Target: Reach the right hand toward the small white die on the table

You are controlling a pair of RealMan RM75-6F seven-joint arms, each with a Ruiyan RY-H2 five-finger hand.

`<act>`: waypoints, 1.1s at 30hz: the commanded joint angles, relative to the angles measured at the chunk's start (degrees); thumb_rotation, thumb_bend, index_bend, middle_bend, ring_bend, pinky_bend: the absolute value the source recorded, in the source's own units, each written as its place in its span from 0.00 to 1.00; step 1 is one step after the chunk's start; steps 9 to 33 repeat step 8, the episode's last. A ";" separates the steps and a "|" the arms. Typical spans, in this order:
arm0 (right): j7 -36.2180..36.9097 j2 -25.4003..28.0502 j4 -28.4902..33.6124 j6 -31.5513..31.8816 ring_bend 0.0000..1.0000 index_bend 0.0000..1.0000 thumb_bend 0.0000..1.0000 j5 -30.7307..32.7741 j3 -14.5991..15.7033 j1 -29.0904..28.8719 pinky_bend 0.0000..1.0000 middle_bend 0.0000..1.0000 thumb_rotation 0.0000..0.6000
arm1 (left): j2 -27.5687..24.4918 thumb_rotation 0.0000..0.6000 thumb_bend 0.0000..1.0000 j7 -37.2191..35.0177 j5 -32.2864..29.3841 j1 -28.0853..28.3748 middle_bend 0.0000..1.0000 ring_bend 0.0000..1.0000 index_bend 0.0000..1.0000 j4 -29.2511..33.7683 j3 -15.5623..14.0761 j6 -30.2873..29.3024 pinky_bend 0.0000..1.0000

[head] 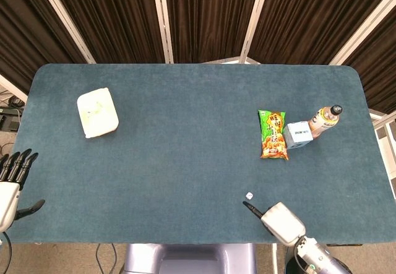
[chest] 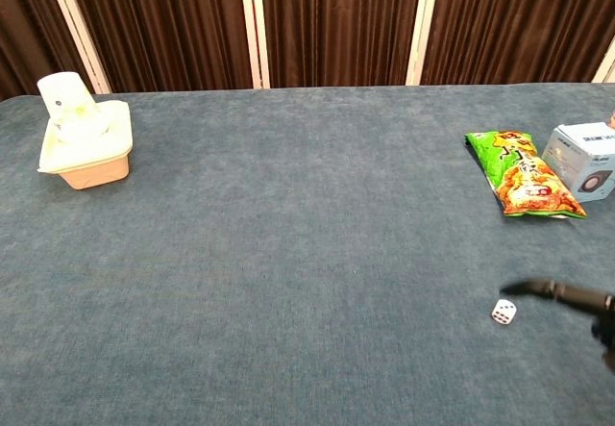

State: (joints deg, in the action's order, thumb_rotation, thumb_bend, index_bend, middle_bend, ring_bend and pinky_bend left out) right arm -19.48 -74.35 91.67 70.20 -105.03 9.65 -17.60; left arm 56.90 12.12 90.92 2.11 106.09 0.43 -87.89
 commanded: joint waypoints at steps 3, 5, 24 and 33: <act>6.95 2.48 -1.69 16.87 0.27 0.07 0.14 -3.33 -4.82 3.35 0.26 0.28 1.00 | -0.17 1.00 0.00 -0.26 0.28 -0.14 0.00 0.00 0.00 0.10 -0.05 -0.39 0.00; 8.47 3.38 -2.13 20.92 0.05 0.04 0.01 -1.94 -6.17 4.99 0.04 0.07 1.00 | -0.40 1.00 0.00 -0.54 0.84 -0.34 0.00 0.00 0.00 0.20 -0.20 -0.89 0.00; 7.02 6.68 1.69 22.88 0.00 0.00 0.00 4.46 -7.56 8.34 0.00 0.00 1.00 | -0.77 1.00 0.00 -1.02 2.30 -0.70 0.00 0.00 0.00 0.05 -0.70 -1.70 0.00; 7.02 6.68 1.69 22.88 0.00 0.00 0.00 4.46 -7.56 8.34 0.00 0.00 1.00 | -0.77 1.00 0.00 -1.02 2.30 -0.70 0.00 0.00 0.00 0.05 -0.70 -1.70 0.00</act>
